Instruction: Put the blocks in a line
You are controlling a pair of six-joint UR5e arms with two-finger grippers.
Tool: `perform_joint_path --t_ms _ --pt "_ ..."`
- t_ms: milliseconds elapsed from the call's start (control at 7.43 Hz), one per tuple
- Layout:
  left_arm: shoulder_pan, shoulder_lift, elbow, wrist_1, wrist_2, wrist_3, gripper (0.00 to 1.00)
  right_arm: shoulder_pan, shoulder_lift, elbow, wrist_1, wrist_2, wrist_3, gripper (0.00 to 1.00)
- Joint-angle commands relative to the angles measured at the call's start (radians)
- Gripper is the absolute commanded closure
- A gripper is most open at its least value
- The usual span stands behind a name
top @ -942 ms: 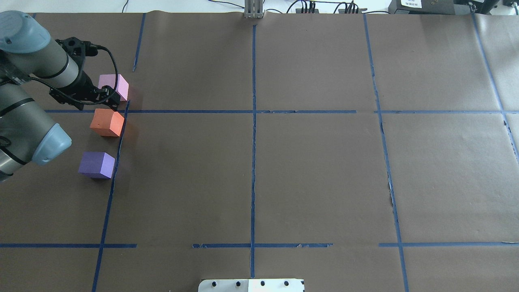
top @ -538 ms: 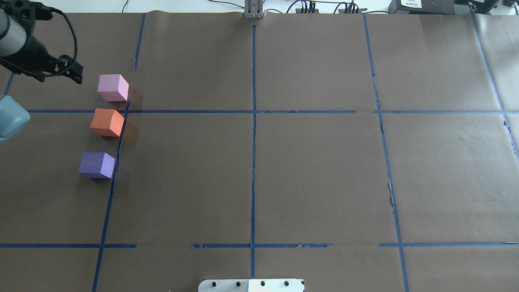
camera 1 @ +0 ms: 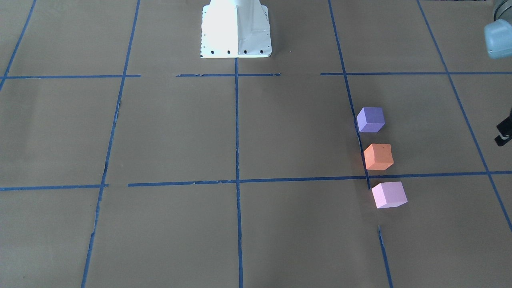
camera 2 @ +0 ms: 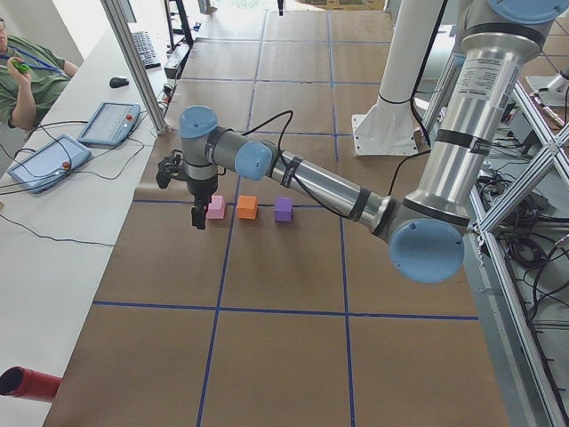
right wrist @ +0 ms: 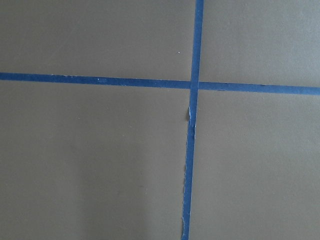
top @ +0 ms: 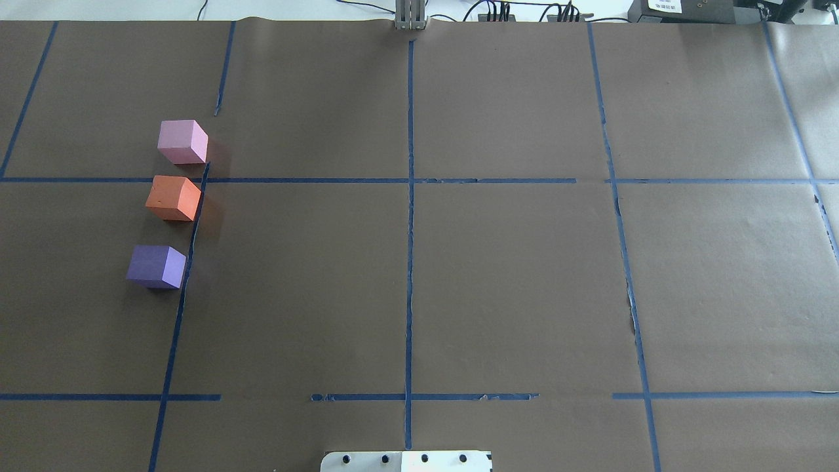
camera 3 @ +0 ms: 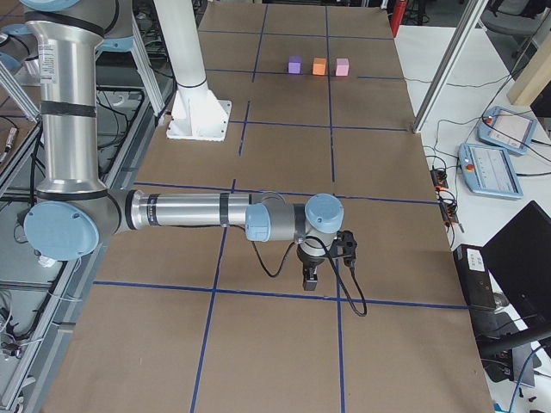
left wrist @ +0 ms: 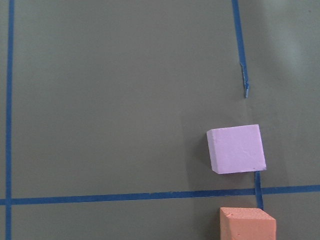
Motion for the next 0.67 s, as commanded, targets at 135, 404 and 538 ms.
perform_joint_path --t_ms 135,404,538 --pt "-0.07 0.152 0.096 0.015 -0.086 0.234 0.0 0.001 0.0 -0.001 0.0 -0.001 0.0 0.0" --pt "-0.079 0.18 0.102 0.015 -0.086 0.338 0.0 0.001 0.0 -0.001 0.0 0.001 0.0 0.0" --pt "-0.08 0.178 0.11 0.014 -0.086 0.338 0.0 -0.001 0.0 0.001 0.0 0.001 0.0 0.0"
